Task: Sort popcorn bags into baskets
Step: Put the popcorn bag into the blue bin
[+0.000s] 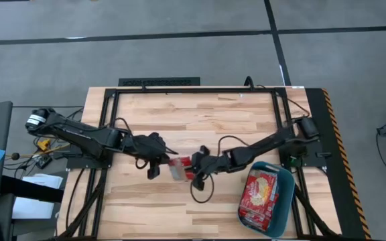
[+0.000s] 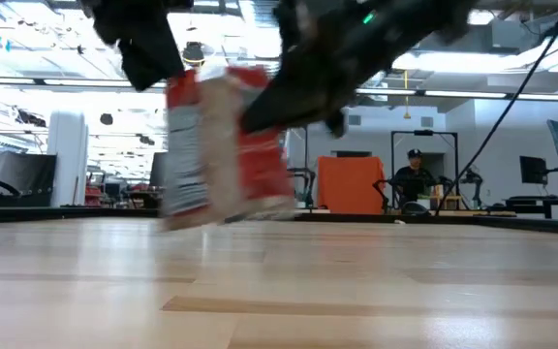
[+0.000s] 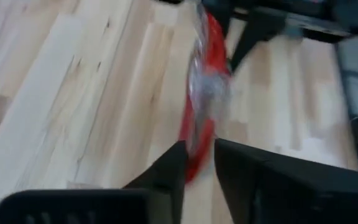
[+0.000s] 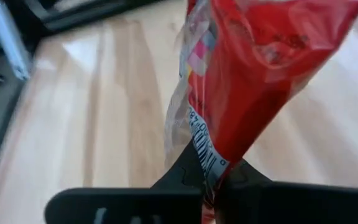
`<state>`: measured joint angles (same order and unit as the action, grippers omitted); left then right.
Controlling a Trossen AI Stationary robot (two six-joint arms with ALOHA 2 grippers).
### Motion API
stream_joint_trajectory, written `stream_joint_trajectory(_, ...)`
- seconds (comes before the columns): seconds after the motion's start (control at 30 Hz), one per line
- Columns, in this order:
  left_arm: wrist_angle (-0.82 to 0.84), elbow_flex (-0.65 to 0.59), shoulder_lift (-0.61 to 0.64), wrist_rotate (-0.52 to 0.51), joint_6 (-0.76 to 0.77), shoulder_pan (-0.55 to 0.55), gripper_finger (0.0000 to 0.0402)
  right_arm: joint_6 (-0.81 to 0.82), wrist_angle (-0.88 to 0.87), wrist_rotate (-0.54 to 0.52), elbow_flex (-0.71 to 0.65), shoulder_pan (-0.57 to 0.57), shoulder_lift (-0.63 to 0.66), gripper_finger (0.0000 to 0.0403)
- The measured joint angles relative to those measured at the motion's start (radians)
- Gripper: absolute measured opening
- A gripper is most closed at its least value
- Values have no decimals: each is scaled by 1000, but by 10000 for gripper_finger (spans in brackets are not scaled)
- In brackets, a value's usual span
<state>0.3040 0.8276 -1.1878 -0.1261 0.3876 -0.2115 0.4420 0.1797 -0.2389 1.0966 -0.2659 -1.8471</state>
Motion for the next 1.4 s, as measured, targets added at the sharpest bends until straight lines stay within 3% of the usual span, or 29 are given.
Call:
stream_joint_trajectory(0.27,0,84,97,25,-6,0,138,31,-490,-248,0,-127,307,13)
stream_joint_trajectory(0.47,-7,100,138,-21,-54,0,151,135,-772,-395,0,-269,513,13)
stream_joint_trajectory(0.6,9,100,132,-82,-55,0,151,145,-994,-419,38,-354,589,15)
stream_joint_trajectory(0.77,9,100,107,-135,-56,3,151,118,-1350,-422,182,-429,580,13)
stream_joint_trajectory(0.93,47,100,102,-154,-54,20,151,188,-1566,-446,312,-475,522,13)
stream_joint_trajectory(1.13,74,100,101,-201,-46,28,151,274,-1708,-420,379,-542,414,13)
stream_joint_trajectory(1.4,73,100,101,-226,-45,46,151,390,-1750,-414,400,-649,272,13)
